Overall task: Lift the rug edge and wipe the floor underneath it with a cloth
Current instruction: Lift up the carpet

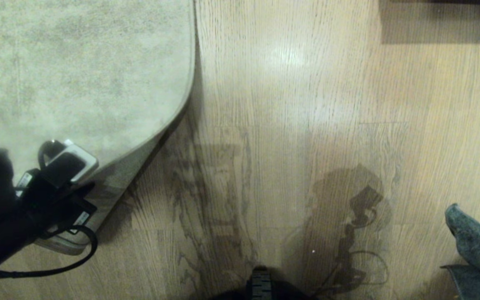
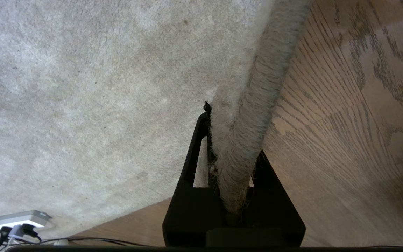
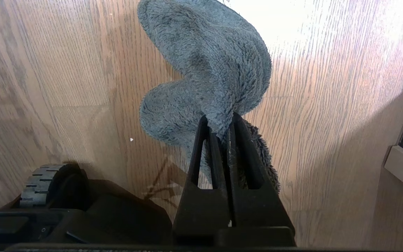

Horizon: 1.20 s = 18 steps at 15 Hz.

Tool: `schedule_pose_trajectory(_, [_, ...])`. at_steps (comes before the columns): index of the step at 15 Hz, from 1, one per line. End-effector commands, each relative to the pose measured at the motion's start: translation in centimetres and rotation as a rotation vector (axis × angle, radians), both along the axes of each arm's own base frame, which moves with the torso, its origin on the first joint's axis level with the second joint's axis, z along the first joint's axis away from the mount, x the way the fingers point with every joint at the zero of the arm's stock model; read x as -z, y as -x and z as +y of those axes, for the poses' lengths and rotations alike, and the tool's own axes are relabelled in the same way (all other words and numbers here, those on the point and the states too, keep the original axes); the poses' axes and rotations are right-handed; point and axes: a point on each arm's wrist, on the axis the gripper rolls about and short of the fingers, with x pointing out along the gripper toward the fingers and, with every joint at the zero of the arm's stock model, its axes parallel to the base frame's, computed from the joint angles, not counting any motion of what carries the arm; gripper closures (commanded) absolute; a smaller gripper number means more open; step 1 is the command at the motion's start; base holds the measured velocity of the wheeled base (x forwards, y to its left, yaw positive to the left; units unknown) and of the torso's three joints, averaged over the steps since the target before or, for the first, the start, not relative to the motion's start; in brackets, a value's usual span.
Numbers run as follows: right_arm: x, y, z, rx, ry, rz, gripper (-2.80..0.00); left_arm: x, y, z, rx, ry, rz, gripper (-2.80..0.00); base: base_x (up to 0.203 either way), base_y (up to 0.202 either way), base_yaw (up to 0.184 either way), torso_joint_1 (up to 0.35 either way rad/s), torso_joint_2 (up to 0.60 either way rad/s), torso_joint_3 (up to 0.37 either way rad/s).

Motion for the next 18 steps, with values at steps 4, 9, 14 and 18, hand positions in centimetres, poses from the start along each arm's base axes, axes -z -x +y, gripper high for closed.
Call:
schedule_pose_trajectory(4, [-0.01,-0.01,0.00,0.000,0.000,0.001,0.00,-0.10,0.18,0.06,-0.005,-0.002,-0.007,0.00,0.000,0.000,0.000,0.000,0.00,0.000])
schedule_pose_trajectory(9, [-0.01,-0.01,0.00,0.000,0.000,0.001,0.00,-0.09,0.19,0.03,-0.001,-0.003,-0.009,0.00,0.000,0.000,0.000,0.000,0.00,0.000])
schedule_pose_trajectory(14, [-0.01,-0.01,0.00,0.000,0.000,0.001,0.00,-0.05,0.20,0.06,-0.004,0.000,-0.007,0.00,0.000,0.000,0.000,0.000,0.00,0.000])
schedule_pose_trajectory(18, [-0.01,-0.01,0.00,0.000,0.000,0.001,0.00,-0.01,0.22,0.06,-0.003,0.000,-0.006,0.00,0.000,0.000,0.000,0.000,0.00,0.000])
